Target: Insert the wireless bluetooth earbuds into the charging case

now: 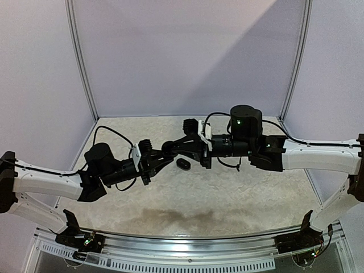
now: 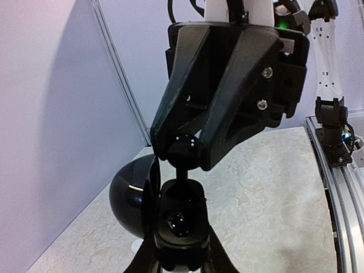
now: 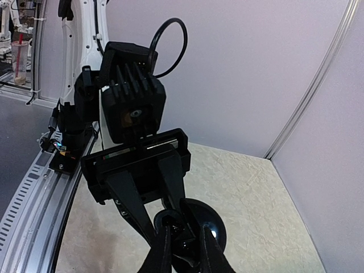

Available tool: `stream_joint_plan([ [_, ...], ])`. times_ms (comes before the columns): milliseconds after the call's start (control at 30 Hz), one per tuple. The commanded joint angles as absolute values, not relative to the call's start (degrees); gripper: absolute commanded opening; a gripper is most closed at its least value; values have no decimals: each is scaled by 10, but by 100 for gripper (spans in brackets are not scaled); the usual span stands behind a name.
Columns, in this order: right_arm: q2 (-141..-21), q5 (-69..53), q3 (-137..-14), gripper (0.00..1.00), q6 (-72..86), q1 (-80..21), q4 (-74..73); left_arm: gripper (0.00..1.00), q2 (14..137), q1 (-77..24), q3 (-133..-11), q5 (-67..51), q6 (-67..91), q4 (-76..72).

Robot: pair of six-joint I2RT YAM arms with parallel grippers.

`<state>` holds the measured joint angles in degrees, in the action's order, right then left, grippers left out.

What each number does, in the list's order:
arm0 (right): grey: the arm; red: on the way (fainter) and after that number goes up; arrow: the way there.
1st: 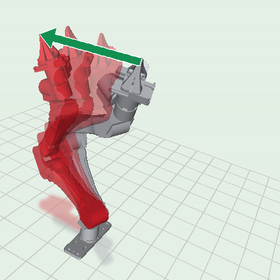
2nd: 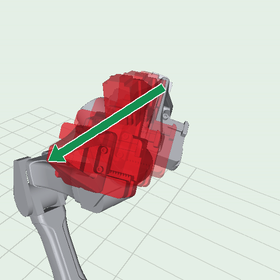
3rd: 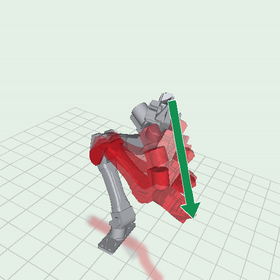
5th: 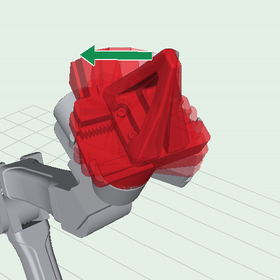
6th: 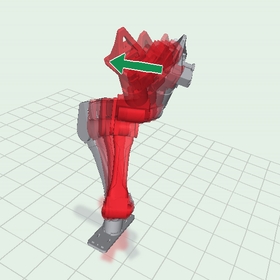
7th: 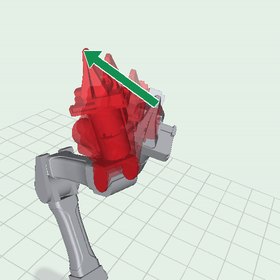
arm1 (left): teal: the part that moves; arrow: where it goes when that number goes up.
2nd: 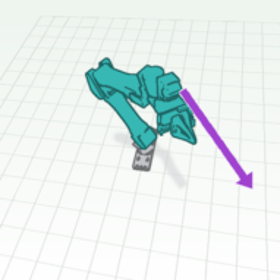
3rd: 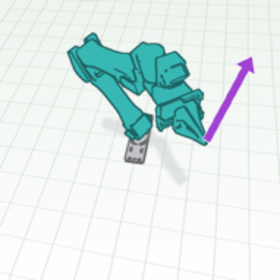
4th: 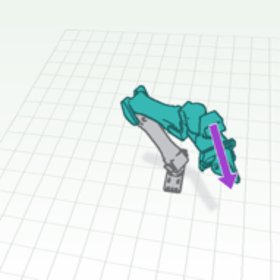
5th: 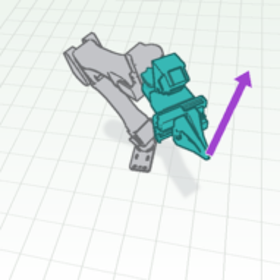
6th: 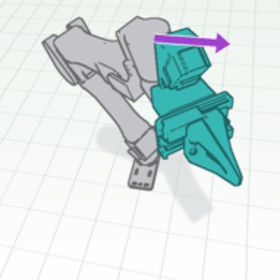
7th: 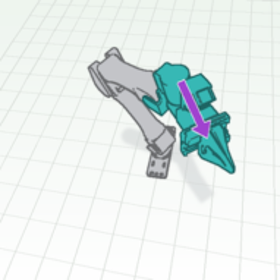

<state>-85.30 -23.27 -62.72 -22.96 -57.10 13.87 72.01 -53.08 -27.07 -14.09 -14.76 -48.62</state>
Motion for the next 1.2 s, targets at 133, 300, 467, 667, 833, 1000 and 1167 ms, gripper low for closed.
stream_joint_plan([
  [133,-839,-201,-610,2,-192,-538,163,0,715,-543,-283,-180,-152,-522],
  [300,-849,-196,-608,2,-184,-539,186,0,715,-543,-283,-181,-150,-526],
  [467,-857,-190,-603,1,-186,-538,213,0,715,-543,-285,-177,-132,-528],
  [667,-864,-200,-602,1,-192,-538,224,0,716,-543,-286,-177,-128,-530],
  [833,-869,-208,-599,1,-192,-538,244,0,719,-544,-287,-178,-128,-532],
  [1000,-877,-213,-603,0,-192,-539,247,0,719,-544,-288,-178,-129,-532],
  [1167,-875,-203,-602,0,-197,-538,233,0,719,-545,-287,-178,-131,-535],
])
